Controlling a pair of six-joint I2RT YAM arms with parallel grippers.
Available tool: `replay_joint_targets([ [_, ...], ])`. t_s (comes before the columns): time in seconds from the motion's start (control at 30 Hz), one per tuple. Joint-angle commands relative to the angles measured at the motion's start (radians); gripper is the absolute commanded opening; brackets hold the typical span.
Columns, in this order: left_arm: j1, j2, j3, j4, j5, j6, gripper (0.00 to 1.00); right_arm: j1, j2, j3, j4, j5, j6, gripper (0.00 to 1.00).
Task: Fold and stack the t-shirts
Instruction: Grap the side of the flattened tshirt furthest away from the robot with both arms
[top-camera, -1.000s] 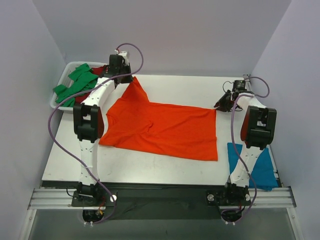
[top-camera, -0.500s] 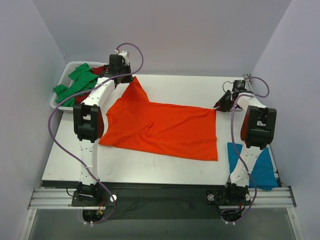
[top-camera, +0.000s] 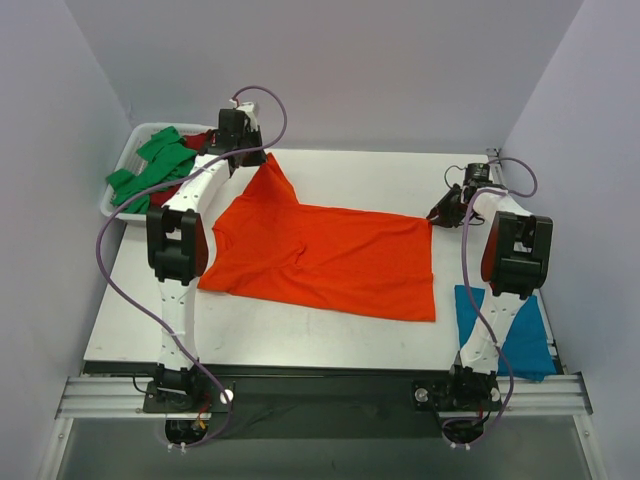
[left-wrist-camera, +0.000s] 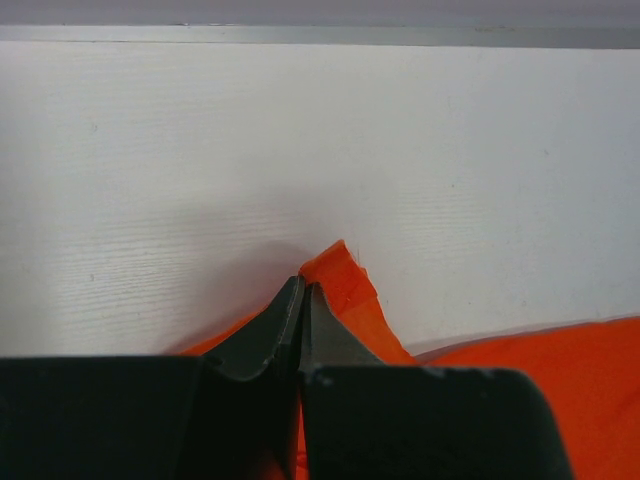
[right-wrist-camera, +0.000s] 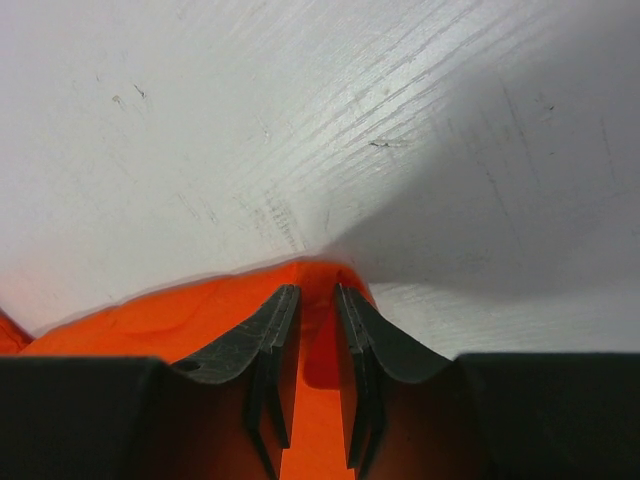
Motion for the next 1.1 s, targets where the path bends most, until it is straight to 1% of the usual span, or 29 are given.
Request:
replay_joint_targets([
  [0.0, 0.005, -0.011, 0.022, 0.054, 0.015, -0.008, 0.02, 0.006, 0.003, -0.002, -0.028, 0.006, 0.003, 0.22],
  [0.27, 0.005, -0.012, 0.028, 0.054, 0.017, -0.009, 0.02, 0.006, 0.02, 0.028, -0.028, -0.01, 0.011, 0.21],
  [0.37, 0.005, -0.015, 0.028, 0.052, 0.018, -0.012, 0.02, 0.005, 0.026, 0.039, -0.028, -0.019, 0.017, 0.15],
  [0.4, 0.005, -0.018, 0.028, 0.054, 0.018, -0.009, 0.02, 0.005, 0.029, 0.042, -0.028, -0.022, 0.017, 0.1],
  [0.5, 0.005, -0.026, 0.027, 0.051, 0.018, -0.011, 0.02, 0.005, 0.031, 0.052, -0.028, -0.026, 0.02, 0.02],
  [0.53, 0.005, -0.026, 0.025, 0.049, 0.018, -0.012, 0.01, 0.005, 0.031, 0.055, -0.028, -0.028, 0.02, 0.01],
  [0.57, 0.005, -0.032, 0.025, 0.049, 0.018, -0.011, 0.0, 0.005, 0.031, 0.056, -0.028, -0.028, 0.018, 0.0],
  [0.7, 0.005, -0.066, 0.002, 0.049, 0.009, -0.018, 0.0, 0.003, 0.02, 0.059, -0.03, -0.033, 0.015, 0.0],
  [1.07, 0.008, -0.242, -0.17, 0.112, -0.046, -0.046, 0.0, -0.003, -0.078, 0.024, -0.015, -0.051, -0.006, 0.0],
])
